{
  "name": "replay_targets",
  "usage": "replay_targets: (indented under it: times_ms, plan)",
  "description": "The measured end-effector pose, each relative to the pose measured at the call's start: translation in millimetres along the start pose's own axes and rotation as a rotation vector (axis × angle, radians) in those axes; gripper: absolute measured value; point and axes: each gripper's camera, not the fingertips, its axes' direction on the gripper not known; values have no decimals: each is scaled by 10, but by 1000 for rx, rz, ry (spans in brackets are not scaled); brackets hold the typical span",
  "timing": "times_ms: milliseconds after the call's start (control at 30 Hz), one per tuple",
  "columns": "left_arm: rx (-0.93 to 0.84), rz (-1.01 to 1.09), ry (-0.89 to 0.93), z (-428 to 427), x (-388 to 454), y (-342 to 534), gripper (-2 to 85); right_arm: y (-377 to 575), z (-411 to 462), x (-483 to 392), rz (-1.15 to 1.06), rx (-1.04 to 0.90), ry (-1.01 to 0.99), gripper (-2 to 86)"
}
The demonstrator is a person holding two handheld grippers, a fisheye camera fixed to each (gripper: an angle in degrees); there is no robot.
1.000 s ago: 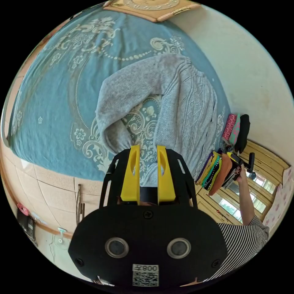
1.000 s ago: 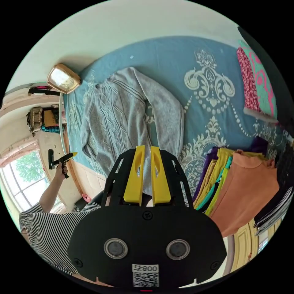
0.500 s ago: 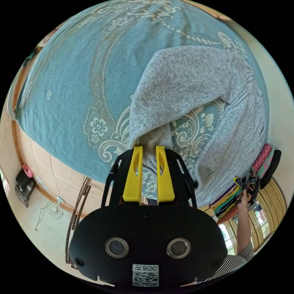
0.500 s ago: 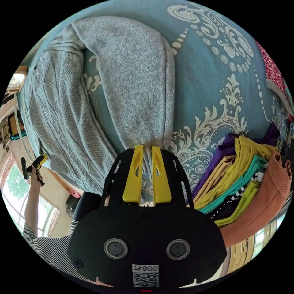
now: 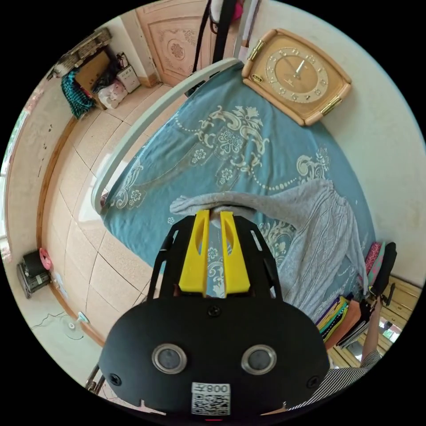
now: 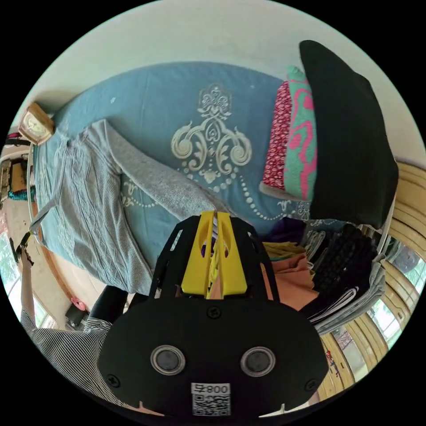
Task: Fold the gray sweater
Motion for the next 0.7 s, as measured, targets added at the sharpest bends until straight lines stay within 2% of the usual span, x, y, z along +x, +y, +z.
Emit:
replay_targets:
  times_ms: [100,200,267,333,467,567,633,700]
  plan:
    - [-50,27,104,395,-6,181,85,131,319,53,47,-1,-61,18]
    - [-201,93,176,967,44,557,98,504,871,-286,-32,-34,-208,40]
    - [-376,129,295,1449,106,942,102,818,1272,-585,-90,-85,-291,52]
    - [-490,159,341,1744,171,1218,103,1308,1881,-1017,-166,-195,-367,57]
    - [-662,249,339,2260,304,1581,102,1959,2728,-1429,-183,-346,-423,59]
    - [-698,273,310,2535,339,1599,100,2276,3173,-1518,-113,-394,-530,59]
    - [-723,273,327,2693,366,1577,96,2419,3404,-1614,-111,-407,-510,60]
    - [-732,311,252,2779,403,1531,84,2491,3577,-1718,-135,-429,-466,59]
